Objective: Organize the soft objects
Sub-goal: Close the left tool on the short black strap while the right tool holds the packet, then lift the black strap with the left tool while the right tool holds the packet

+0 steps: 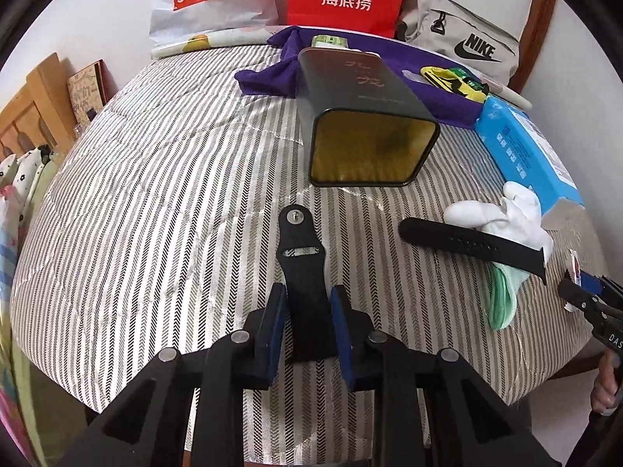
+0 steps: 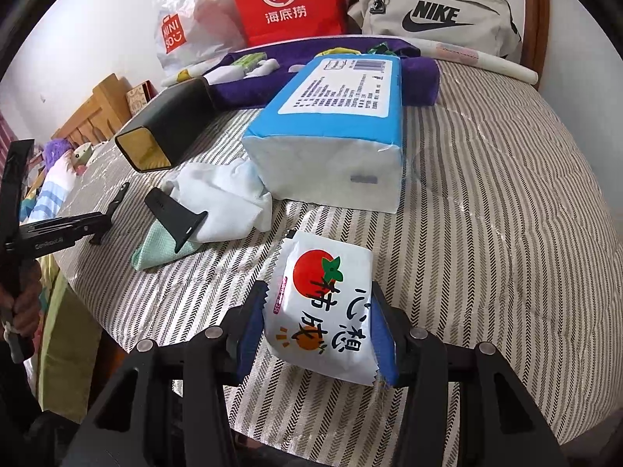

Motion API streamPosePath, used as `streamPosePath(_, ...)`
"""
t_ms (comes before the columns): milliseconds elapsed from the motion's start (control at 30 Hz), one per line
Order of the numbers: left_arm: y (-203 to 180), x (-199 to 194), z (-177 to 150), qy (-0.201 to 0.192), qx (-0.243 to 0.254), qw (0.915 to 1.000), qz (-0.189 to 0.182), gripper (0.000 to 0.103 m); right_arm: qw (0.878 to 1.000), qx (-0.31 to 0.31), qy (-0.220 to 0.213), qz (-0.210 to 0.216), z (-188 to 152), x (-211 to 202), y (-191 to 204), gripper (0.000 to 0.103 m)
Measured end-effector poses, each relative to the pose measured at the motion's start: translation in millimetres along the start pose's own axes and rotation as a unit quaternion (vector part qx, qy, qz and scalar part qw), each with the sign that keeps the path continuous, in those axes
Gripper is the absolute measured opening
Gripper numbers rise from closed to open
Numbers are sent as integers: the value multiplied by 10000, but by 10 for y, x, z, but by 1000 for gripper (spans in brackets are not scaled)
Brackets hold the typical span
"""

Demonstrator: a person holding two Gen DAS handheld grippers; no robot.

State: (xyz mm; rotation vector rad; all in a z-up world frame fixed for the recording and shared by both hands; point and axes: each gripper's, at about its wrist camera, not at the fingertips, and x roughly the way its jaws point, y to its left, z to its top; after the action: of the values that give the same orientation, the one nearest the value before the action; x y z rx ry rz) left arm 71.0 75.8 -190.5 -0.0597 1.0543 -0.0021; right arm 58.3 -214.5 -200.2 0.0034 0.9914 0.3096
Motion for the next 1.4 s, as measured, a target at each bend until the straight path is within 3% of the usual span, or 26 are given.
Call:
streamPosePath(167, -55, 23, 30, -108, 291, 9994, 138, 22, 10000, 25, -49, -28, 43, 36, 5, 50)
streamPosePath(667, 84, -275, 14, -326, -4, 9989, -346, 20, 9999, 24, -159, 38, 196, -273, 144, 49)
streamPosePath(700, 79, -301, 30, -350, 5, 9987, -383, 19, 9998, -6, -176, 45, 203, -300, 172, 49)
streamPosePath(733, 71, -321, 49, -368, 17, 9985, -403, 6, 9998, -41, -197, 46, 210, -326, 205, 49)
streamPosePath(833, 45, -355, 101, -388, 55, 9979, -511, 6, 9997, -113, -221, 30, 245, -365, 266, 49)
streamPosePath(1100, 99, -165, 16, -54, 48, 9981, -616, 6, 9998, -103, -187, 36, 260, -355, 279, 49)
streamPosePath(1167, 112, -153, -20, -19, 96, 9973, -726, 11, 9999, -60, -137, 38, 240, -327, 256, 49)
streamPosePath(1233, 99, -152, -59, -22, 233, 9971, -725, 24, 9999, -30, -89, 41, 223, -289, 244, 49)
streamPosePath(1400, 125, -88, -150, 65, 526, 9967, -621, 33, 10000, -12, 11, 75, 161, -213, 239, 49)
